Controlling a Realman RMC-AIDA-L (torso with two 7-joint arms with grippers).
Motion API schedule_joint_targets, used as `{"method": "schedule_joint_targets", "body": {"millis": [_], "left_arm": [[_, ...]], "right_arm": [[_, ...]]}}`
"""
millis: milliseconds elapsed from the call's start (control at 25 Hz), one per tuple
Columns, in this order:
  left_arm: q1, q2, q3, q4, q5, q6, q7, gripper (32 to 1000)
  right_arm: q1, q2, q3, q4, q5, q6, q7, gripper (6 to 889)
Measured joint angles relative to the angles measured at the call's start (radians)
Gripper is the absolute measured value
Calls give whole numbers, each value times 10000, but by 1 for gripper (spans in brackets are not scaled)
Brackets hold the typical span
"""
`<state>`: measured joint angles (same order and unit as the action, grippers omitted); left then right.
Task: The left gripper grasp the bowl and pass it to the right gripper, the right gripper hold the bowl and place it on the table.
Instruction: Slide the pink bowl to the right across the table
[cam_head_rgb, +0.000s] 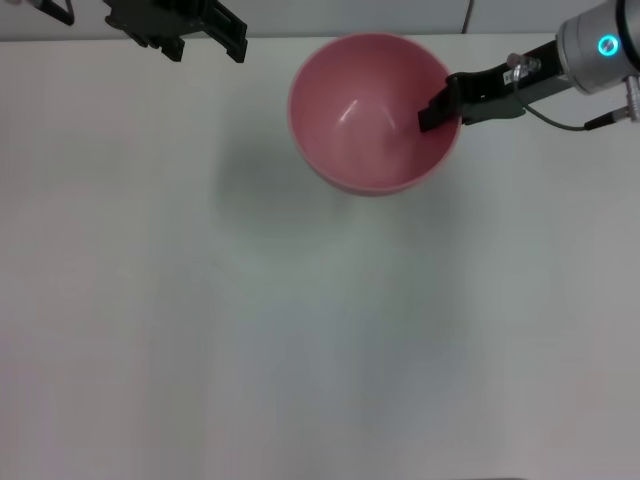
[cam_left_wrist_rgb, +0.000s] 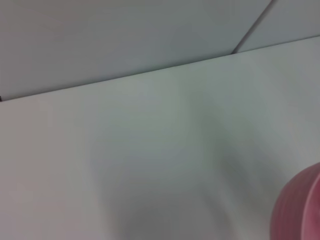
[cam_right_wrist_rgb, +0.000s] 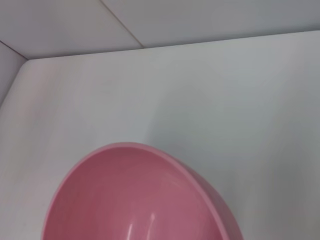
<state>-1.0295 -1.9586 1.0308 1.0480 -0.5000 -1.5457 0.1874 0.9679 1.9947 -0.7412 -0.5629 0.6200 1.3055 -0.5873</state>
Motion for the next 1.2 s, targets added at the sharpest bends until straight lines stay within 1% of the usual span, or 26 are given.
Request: {"method": "schedule_joint_targets", "body": {"millis": [40, 320, 520, 680, 800, 960, 1040, 1200], "left_arm": [[9, 13, -2, 0, 0, -16, -13, 804], [79, 13, -1, -81, 0, -36, -26, 804], [196, 21, 0, -91, 0, -21, -33, 804], [364, 25, -1, -91, 0, 42, -34, 804], [414, 27, -1, -91, 0, 58, -34, 804], [445, 29, -1, -92, 0, 124, -34, 804], [453, 29, -1, -94, 0, 145, -34, 804], [505, 15, 0, -96, 0, 151, -18, 803]], "right_arm": [[-28, -1, 1, -1, -19, 0, 0, 128], [-249, -19, -3, 7, -75, 12, -1, 128], [-486, -121, 3, 13, -47, 305, 145, 128], [-737, -135, -55, 31, -123, 351, 308, 128], [-850, -141, -60, 167, -251, 303, 380, 128], [-1081, -219, -11, 284, -474, 198, 451, 128], [-1239, -297, -5, 291, -493, 113, 582, 129], [-1455, -390, -57, 472, -510, -107, 709, 129]]}}
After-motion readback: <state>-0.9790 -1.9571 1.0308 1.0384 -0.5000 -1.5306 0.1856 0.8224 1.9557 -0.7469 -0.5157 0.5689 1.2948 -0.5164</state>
